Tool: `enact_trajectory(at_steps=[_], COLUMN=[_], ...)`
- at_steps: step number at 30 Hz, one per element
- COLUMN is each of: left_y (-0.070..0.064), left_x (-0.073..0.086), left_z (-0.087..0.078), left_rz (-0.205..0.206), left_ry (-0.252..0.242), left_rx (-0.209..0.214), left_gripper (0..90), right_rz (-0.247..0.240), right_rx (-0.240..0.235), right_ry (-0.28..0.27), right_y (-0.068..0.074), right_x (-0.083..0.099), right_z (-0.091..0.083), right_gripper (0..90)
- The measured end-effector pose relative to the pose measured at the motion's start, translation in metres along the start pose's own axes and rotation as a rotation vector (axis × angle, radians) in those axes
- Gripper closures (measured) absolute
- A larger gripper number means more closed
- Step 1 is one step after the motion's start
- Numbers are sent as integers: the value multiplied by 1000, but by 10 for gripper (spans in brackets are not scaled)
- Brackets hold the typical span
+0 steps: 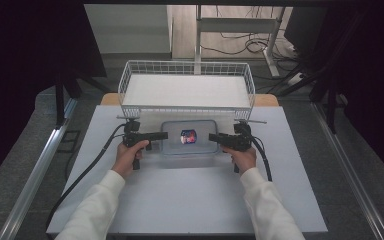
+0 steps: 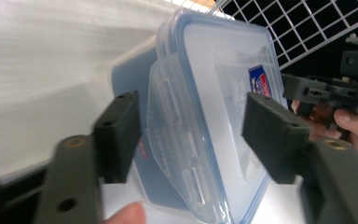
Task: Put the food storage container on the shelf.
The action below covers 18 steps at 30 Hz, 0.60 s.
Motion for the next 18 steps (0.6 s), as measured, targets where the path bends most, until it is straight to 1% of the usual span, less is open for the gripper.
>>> enact_trajectory(at_steps=[1, 2, 3, 4, 5, 6, 7, 8, 9, 10, 11, 12, 13, 14, 15, 16, 17, 18], left_y=[-3, -2, -2, -2, -4, -5, -5, -7, -8, -13, -16, -16, -19, -24, -24, -26, -26, -29], left_x=[1, 1, 1, 2, 5, 8, 8, 11, 15, 23, 28, 28, 34, 45, 45, 54, 54, 61], left_z=[-3, -6, -6, -9, -17, -21, -21, -26, -30, -37, -40, -40, -43, -49, -49, -54, -54, -60], left_rz=[-1, 29, 29, 42, 59, 70, 70, 95, 117, 154, 177, 177, 192, 236, 236, 262, 262, 277], left_ry=[6, 5, 5, -4, -7, -7, -7, -4, -1, 6, 15, 15, 21, 31, 31, 41, 41, 37], left_rx=[-3, -20, -20, -44, -53, -58, -58, -61, -72, -88, -97, -97, -99, -107, -107, -129, -129, -147], left_gripper=[319, 302, 291, 291, 277, 277, 276, 276, 275, 274, 274, 273, 273, 266, 264, 259, 254, 254], right_rz=[-9, -22, -22, -36, -84, -113, -146, -146, -162, -193, -209, -209, -226, -257, -257, -286, -286, -309], right_rx=[5, 4, 4, 4, 5, 4, -1, -1, -7, 1, 9, 9, 8, -3, -3, -11, -11, -22], right_ry=[3, 6, 6, 10, 25, 31, 35, 35, 39, 62, 74, 74, 90, 132, 132, 156, 156, 188], right_y=[1, 4, 4, 7, 13, 17, 21, 21, 25, 31, 34, 34, 36, 41, 41, 46, 46, 50], right_x=[0, 0, 0, 0, 1, 1, 2, 2, 4, 8, 12, 12, 16, 24, 24, 33, 33, 42], right_z=[-2, -4, -4, -5, -10, -12, -14, -14, -16, -20, -22, -22, -22, -24, -24, -25, -25, -25], right_gripper=[419, 410, 410, 402, 396, 397, 398, 398, 409, 462, 489, 489, 520, 582, 582, 666, 666, 720])
Point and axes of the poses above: each handheld gripper's, and its own axes: z roughly forward along the jaws, x roughly out of its underside, y roughly to its left, the point moved 8 cm from there along z, roughly forward along the jaws, and after that the axes turned 12 degrees about -x, right-handed, at the moved point
